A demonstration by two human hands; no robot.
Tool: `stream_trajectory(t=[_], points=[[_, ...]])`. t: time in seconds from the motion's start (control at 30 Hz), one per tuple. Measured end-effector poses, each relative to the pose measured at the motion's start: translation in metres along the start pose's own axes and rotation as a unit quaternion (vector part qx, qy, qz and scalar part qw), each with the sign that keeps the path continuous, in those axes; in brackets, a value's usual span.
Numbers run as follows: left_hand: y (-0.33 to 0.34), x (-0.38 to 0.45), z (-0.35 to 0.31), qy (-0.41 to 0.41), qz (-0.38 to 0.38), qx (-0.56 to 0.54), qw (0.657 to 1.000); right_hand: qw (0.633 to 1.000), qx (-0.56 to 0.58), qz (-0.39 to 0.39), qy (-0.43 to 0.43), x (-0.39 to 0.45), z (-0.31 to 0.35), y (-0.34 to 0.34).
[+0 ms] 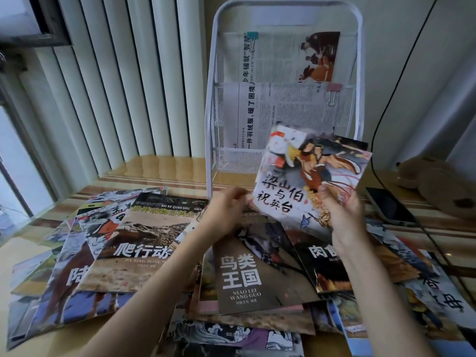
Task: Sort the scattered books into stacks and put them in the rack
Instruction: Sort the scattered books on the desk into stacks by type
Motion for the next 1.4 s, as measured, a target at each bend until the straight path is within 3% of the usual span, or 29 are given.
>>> stream_trajectory(t=[0.1,0.23,0.33,0.4,0.53,0.63,0.73,0.9,1.1,1.23,1.33,1.4], points=[[0.046,0.029,-0.004,-0.013,0.126,0.080,0.989,0.998,0.003,-0.057,0.002,0.002,-0.003,-0.015],[0.077,0.054,0.009,-0.048,0.182,0.119,0.975,0.993,-0.022,-0.116,-0.027,0.005,0.004,-0.034],[0.100,0.049,0.023,-0.060,0.310,0.265,0.911,0.986,-0.071,-0.141,-0.045,0.008,0.007,-0.046],[0.104,0.045,0.022,-0.057,0.344,0.279,0.895,0.983,-0.106,-0.140,-0.052,0.010,0.008,-0.046],[0.101,0.035,0.013,-0.037,0.316,0.223,0.922,0.980,-0.133,-0.128,-0.069,0.010,0.023,-0.043],[0.100,0.023,0.012,0.011,0.345,0.238,0.908,0.985,-0.113,-0.110,-0.068,0.007,0.035,-0.045],[0.098,0.011,0.012,0.030,0.342,0.267,0.900,0.988,-0.143,-0.046,-0.045,0.005,0.049,-0.038],[0.100,-0.014,0.002,0.061,0.356,0.285,0.888,0.964,-0.252,0.084,-0.028,0.001,0.071,-0.013],[0.092,-0.026,-0.006,0.066,0.332,0.270,0.901,0.926,-0.351,0.086,-0.109,0.018,0.074,0.017],[0.084,-0.037,-0.014,0.073,0.310,0.262,0.911,0.951,-0.280,0.078,-0.107,0.029,0.068,0.034],[0.073,-0.027,-0.014,0.026,0.294,0.207,0.933,0.972,-0.212,0.068,-0.072,0.035,0.051,0.046],[0.057,-0.013,-0.001,0.001,0.247,0.264,0.932,0.981,-0.179,0.062,-0.049,0.038,0.037,0.053]])
Point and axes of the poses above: each hand's wrist, its own x-axis towards the middle knuckle, its own y-axis out of the palm, z = x × y, the point moved 7 cm from there along x, towards the middle knuckle, and after that the axes turned 3 degrees about y, right-handed, at the moved point
